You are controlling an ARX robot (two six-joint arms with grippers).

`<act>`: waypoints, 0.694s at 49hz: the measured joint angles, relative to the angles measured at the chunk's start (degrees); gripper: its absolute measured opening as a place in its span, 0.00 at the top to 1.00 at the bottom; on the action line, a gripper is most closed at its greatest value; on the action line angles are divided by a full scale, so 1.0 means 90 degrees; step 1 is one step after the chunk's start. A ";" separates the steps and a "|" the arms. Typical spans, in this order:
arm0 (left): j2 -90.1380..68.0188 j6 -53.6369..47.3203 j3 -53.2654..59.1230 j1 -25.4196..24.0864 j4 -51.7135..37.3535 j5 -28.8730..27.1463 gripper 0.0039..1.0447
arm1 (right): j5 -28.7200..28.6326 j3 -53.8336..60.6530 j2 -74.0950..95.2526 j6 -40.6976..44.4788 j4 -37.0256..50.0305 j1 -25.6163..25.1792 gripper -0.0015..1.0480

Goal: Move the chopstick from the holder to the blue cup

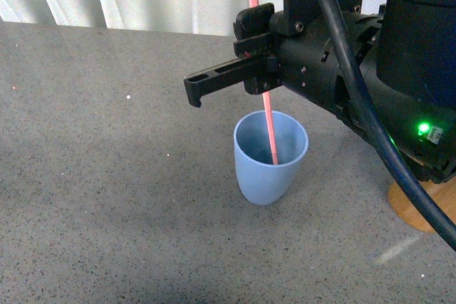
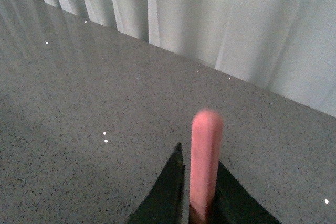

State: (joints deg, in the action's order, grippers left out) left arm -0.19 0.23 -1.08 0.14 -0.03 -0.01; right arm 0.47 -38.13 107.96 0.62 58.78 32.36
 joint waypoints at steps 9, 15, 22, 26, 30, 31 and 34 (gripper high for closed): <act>0.0000 0.0000 0.0000 0.0000 0.0000 0.0000 0.06 | 0.0117 0.0090 -0.0245 -0.0175 -0.0143 -0.0199 0.58; 0.0000 0.0002 0.0000 0.0000 0.0000 0.0000 0.06 | 0.0299 0.0267 -0.1246 -0.0362 -0.0695 -0.0503 0.33; 0.0000 0.0000 0.0000 0.0000 0.0000 0.0000 0.06 | 0.0716 0.0583 -0.2747 -0.0699 -0.1741 -0.0947 0.10; 0.0000 0.0000 0.0000 0.0000 0.0000 0.0000 0.06 | 0.0913 0.0884 -0.4092 -0.1013 -0.2841 -0.1277 0.10; 0.0000 0.0002 0.0000 0.0000 0.0000 0.0000 0.06 | 0.1030 0.1192 -0.5566 -0.1239 -0.4056 -0.1588 0.10; 0.0000 0.0002 0.0000 0.0000 0.0000 0.0000 0.06 | 0.1039 0.1212 -0.5668 -0.1248 -0.4141 -0.1610 0.10; 0.0000 0.0002 0.0000 0.0000 0.0000 0.0000 0.06 | 0.1025 0.1443 -0.6778 -0.1423 -0.5081 -0.1877 0.10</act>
State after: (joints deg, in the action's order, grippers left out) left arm -0.19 0.25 -1.08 0.14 -0.03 -0.01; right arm 9.69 -25.15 46.96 -12.19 13.06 15.46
